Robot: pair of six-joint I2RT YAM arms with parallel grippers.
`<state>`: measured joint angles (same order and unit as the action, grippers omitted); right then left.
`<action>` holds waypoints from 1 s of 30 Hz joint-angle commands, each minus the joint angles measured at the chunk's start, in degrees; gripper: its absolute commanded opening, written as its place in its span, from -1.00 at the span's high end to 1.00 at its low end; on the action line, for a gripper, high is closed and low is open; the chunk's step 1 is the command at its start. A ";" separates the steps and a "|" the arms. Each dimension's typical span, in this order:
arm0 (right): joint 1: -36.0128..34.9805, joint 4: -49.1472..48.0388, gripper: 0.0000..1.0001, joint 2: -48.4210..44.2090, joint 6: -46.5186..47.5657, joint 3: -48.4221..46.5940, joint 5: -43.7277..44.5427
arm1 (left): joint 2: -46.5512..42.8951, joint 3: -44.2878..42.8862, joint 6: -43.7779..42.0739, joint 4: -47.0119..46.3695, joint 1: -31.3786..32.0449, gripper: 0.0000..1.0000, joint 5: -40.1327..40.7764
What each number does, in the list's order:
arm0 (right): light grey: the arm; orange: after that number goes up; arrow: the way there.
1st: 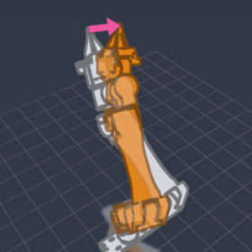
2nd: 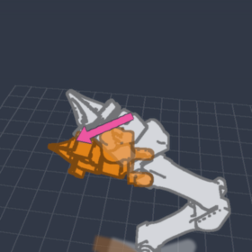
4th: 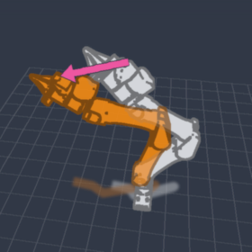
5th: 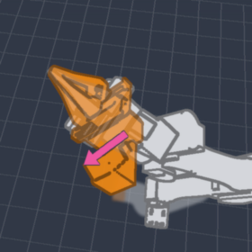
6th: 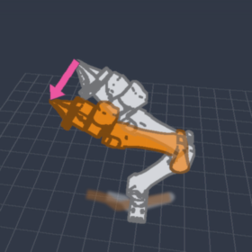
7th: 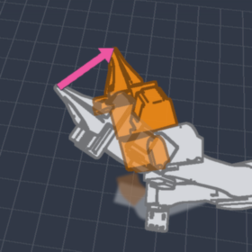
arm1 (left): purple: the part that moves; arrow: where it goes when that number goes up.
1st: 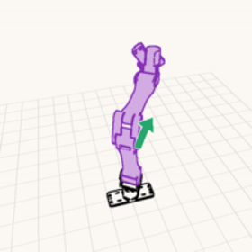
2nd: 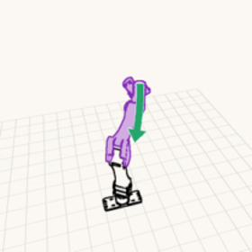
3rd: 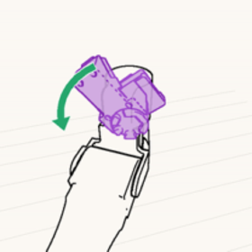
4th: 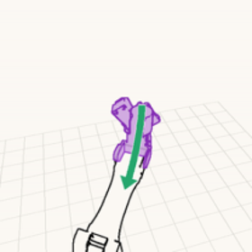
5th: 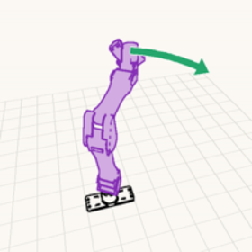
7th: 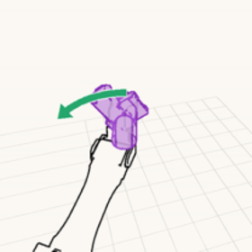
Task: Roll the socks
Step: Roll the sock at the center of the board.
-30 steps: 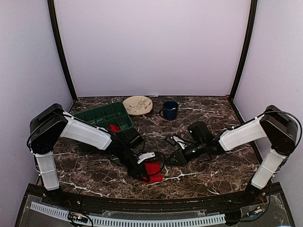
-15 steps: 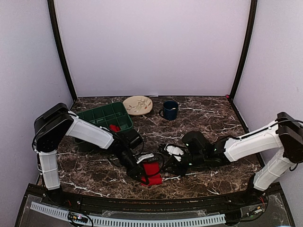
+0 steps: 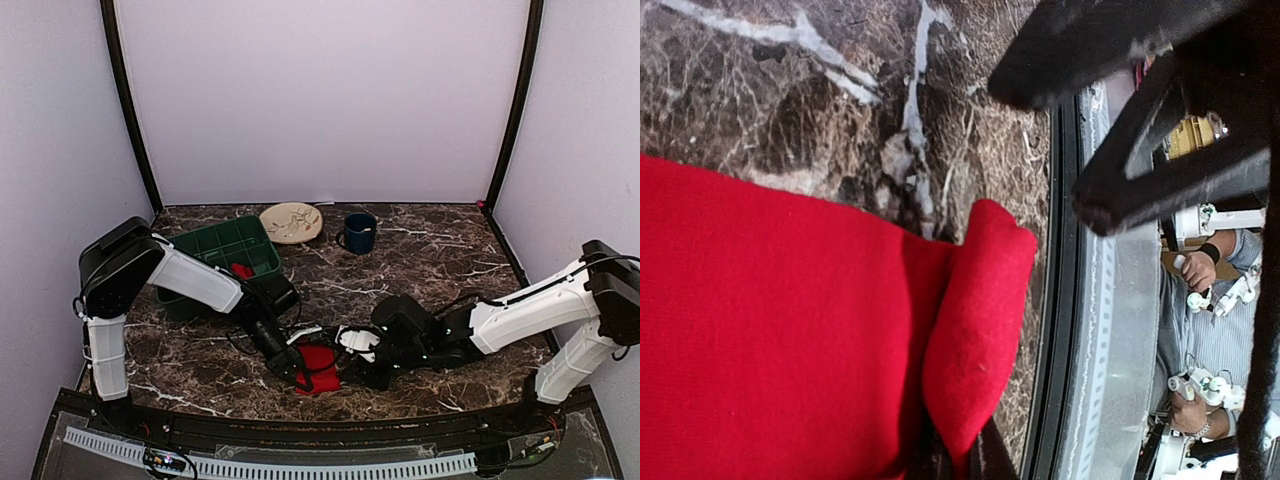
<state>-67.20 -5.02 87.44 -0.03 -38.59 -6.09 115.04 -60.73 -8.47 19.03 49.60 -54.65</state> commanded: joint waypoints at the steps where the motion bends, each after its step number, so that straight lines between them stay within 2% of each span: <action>1: -2.28 0.88 0.24 2.76 2.27 -3.63 0.53 | 2.15 1.19 -0.44 4.28 -0.33 1.00 3.76; 6: -4.11 2.36 0.20 6.32 4.16 -6.31 1.40 | 2.64 1.53 -0.65 4.31 -0.47 1.00 2.78; 9: -4.24 2.61 0.05 7.12 4.83 -7.20 1.36 | 2.62 1.59 -0.91 4.52 -0.60 1.00 2.45; 12: -4.34 3.03 0.02 7.91 5.36 -7.85 1.41 | 2.62 1.67 -1.10 4.53 -0.73 1.00 2.09; 30: -5.72 4.74 0.28 8.62 7.27 -8.86 0.88 | 3.40 1.60 -1.97 5.56 -1.51 1.00 0.51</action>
<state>-72.07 0.10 95.79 6.61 -46.30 -4.47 116.31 -60.60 -9.06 21.12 48.47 -58.17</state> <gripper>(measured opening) 0.372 0.039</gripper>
